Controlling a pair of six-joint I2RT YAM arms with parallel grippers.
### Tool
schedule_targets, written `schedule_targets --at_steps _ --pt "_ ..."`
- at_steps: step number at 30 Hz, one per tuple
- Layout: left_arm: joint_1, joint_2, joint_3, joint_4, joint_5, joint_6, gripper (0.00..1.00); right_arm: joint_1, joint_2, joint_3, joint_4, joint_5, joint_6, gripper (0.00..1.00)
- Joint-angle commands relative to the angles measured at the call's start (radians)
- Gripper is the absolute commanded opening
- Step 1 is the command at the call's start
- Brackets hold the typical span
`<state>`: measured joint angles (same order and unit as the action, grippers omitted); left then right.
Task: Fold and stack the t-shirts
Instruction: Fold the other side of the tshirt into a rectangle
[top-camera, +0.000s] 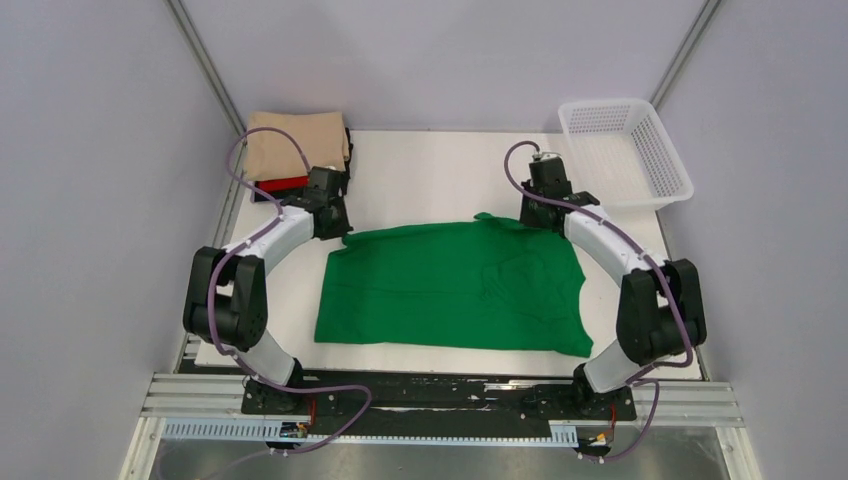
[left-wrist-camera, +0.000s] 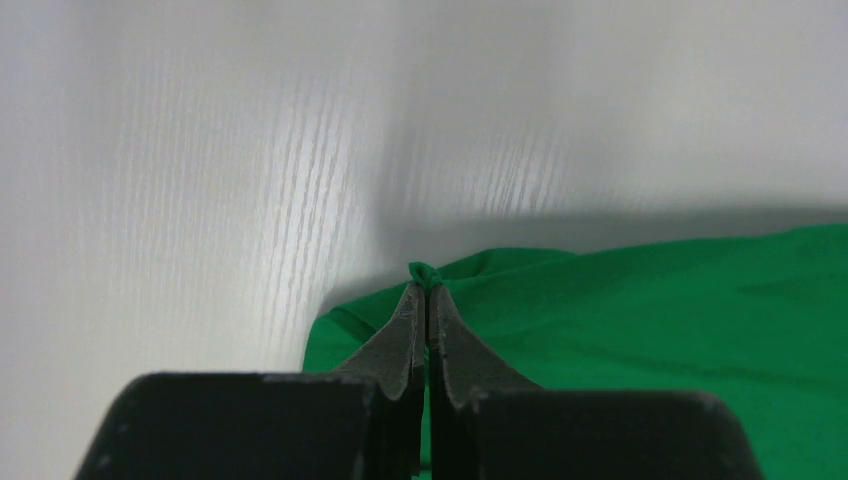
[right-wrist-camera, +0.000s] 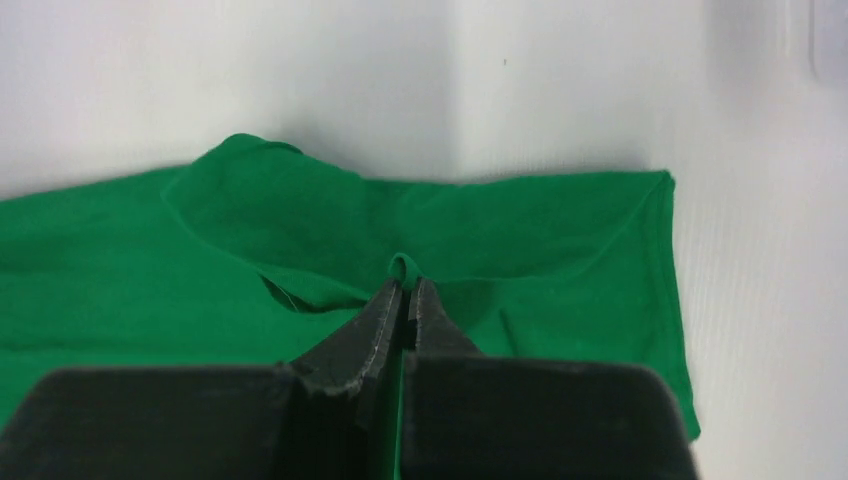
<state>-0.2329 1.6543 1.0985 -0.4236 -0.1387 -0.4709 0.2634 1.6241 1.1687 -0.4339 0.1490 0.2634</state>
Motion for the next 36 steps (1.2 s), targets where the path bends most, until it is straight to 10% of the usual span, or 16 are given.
schedule_targets --at_steps 1,21,36 --pt "-0.022 -0.13 -0.063 0.056 -0.009 -0.008 0.0 0.034 -0.16 -0.082 -0.08 0.007 0.067 0.0" --pt "-0.045 -0.319 -0.138 0.206 -0.09 0.31 0.0 0.058 -0.406 -0.068 -0.381 0.141 0.17 0.0" --pt "-0.142 -0.572 -0.408 0.18 -0.041 0.165 0.0 0.058 -0.463 -0.068 -0.687 0.095 0.271 0.0"
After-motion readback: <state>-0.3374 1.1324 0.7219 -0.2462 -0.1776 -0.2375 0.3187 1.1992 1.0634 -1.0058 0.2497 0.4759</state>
